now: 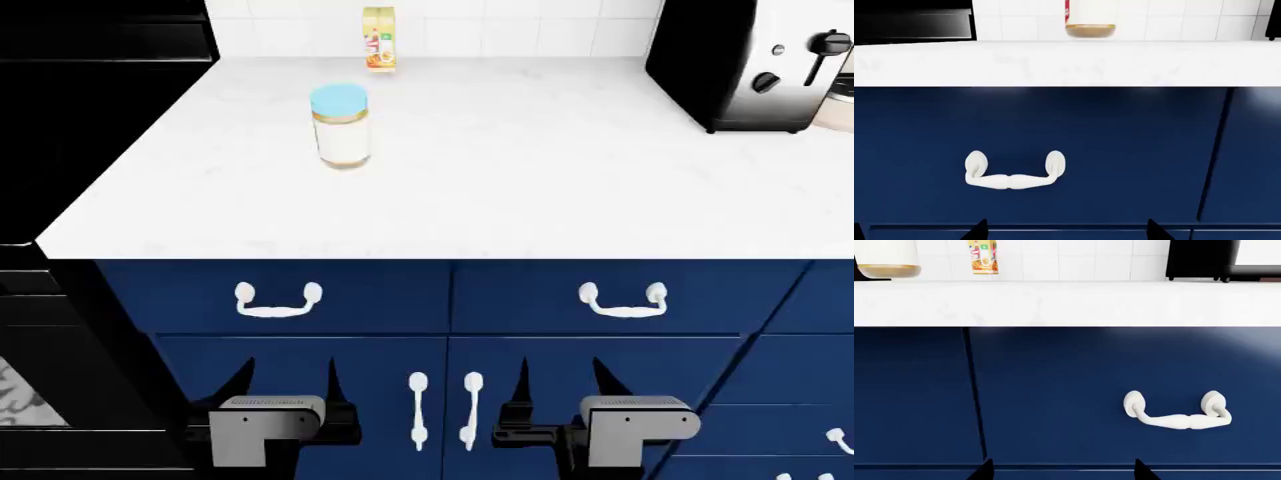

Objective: Pick the peanut butter and yogurt from the counter and place them in the cabinets closest to them.

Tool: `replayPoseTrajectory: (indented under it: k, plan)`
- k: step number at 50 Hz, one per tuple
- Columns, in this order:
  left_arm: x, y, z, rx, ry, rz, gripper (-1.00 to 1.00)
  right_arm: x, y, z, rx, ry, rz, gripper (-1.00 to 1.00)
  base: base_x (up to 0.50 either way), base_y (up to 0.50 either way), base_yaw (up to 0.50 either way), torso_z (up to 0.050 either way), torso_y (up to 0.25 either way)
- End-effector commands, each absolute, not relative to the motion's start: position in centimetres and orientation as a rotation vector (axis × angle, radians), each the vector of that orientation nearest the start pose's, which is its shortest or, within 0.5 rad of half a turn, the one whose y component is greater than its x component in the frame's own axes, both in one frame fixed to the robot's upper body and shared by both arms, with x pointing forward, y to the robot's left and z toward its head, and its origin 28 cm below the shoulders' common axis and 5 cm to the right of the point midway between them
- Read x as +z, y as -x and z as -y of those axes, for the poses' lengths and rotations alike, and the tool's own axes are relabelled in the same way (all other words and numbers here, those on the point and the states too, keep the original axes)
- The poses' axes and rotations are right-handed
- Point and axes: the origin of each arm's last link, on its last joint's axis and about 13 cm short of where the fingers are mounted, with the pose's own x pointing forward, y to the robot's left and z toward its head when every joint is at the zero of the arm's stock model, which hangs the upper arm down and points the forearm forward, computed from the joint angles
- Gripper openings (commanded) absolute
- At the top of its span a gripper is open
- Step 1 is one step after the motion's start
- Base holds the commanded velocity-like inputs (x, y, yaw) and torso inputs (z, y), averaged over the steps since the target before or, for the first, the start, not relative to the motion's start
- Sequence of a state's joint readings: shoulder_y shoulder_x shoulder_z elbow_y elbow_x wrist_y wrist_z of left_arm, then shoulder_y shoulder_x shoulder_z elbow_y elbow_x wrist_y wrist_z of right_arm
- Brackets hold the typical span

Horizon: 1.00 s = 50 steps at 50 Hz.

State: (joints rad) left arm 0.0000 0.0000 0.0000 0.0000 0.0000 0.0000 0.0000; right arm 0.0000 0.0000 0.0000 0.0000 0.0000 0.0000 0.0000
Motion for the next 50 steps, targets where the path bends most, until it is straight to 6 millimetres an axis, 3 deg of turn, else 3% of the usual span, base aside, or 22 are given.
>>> replayPoseTrajectory:
  k: [1,50]
  plan:
    - [1.31,-21.06,-20.55,-0.002,0.002,-0.001,1.0,1.26,-21.0,9.55,0.0,0.013,0.005,1.0,0.0,0.0,0.0,0.0,0.0]
    - [1.27,-21.08,-20.58,-0.002,-0.003,-0.011,1.0,1.18,-21.01,9.39,0.01,0.026,0.006,1.0,0.0,0.0,0.0,0.046,0.0]
